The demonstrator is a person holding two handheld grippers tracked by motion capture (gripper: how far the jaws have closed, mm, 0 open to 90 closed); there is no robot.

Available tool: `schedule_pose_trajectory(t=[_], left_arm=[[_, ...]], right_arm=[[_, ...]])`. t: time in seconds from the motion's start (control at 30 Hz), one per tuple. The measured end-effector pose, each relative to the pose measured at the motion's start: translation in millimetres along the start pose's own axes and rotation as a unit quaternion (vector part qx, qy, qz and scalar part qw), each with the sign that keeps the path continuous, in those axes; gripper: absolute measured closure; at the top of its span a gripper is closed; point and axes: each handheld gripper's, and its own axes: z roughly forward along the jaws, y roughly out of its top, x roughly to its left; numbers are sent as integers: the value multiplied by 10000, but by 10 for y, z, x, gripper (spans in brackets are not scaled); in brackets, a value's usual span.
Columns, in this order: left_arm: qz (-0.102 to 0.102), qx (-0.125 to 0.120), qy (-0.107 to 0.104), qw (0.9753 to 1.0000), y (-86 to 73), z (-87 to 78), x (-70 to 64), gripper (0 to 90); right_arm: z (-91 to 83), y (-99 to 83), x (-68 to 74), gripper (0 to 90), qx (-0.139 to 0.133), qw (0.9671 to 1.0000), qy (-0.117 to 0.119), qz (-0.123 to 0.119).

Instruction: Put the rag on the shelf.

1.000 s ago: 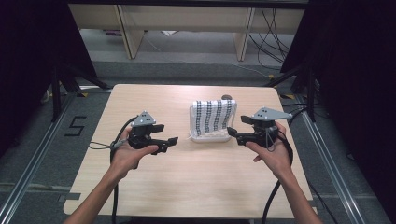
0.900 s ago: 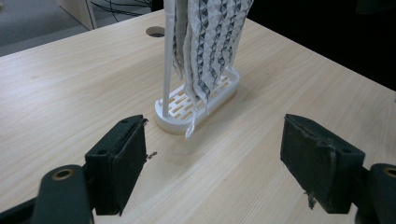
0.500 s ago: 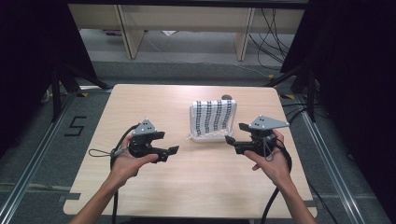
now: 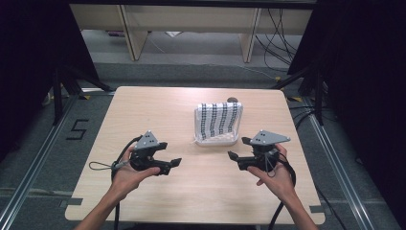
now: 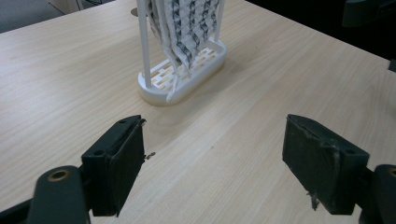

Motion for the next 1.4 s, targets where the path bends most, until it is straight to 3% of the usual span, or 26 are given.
schedule_pose_trajectory(t=[0.13, 0.23, 0.3, 0.37, 0.43, 0.5, 0.57, 0.67, 0.73, 0.77, 1.07, 1.1, 1.17, 1.23, 1.27, 1.3, 1.37, 1.4], left_arm=[[78, 0, -11, 10000, -67, 0, -22, 205], [151, 96, 21, 9998, -115, -14, -49, 204], [215, 107, 22, 9997, -151, -17, -59, 204], [225, 104, -3, 9997, -183, -19, -69, 204], [228, 71, 2, 9997, -216, -20, -81, 203], [234, 149, 35, 9996, -240, -40, -91, 204], [238, 106, -19, 9997, -278, -39, -94, 203], [227, 156, -27, 9996, -327, -55, -99, 201], [225, 146, -8, 9996, -360, -62, -103, 199], [200, 185, -14, 9996, -371, -71, -108, 199], [315, 192, -17, 9993, -490, -103, -147, 197], [325, 202, -49, 9993, -505, -104, -152, 196], [338, 240, -22, 9991, -535, -106, -171, 196], [348, 231, -62, 9991, -571, -96, -184, 196], [466, 375, 3, 9982, -579, -109, -176, 196], [401, 288, -29, 9988, -600, -96, -195, 196], [412, 384, -65, 9984, -623, -104, -205, 196], [402, 319, -89, 9986, -644, -94, -210, 196]], right_arm=[[27, -88, 28, 243, -18, 10000, -10, -55], [33, -144, 81, 242, 47, 9999, 100, 68], [39, -169, 89, 239, 21, 10000, 81, -8], [47, -188, 87, 238, 2, 9999, 99, -106], [39, -210, 125, 237, 93, 9998, 142, 82], [48, -228, 113, 237, 51, 9999, 110, -70], [43, -253, 145, 236, 115, 9998, 138, 51], [48, -290, 157, 236, 105, 9998, 163, -74], [43, -322, 198, 236, 184, 9996, 188, 89], [44, -335, 179, 234, 171, 9997, 193, -29], [16, -479, 227, 202, 252, 9994, 211, 80], [16, -495, 224, 201, 235, 9995, 199, 9], [3, -531, 250, 201, 302, 9991, 228, 169], [0, -566, 250, 201, 295, 9993, 206, 107], [-6, -582, 270, 201, 363, 9989, 233, 200], [1, -599, 255, 201, 319, 9992, 211, 79], [-1, -633, 282, 201, 423, 9986, 252, 208], [1, -651, 276, 201, 425, 9987, 223, 179]])
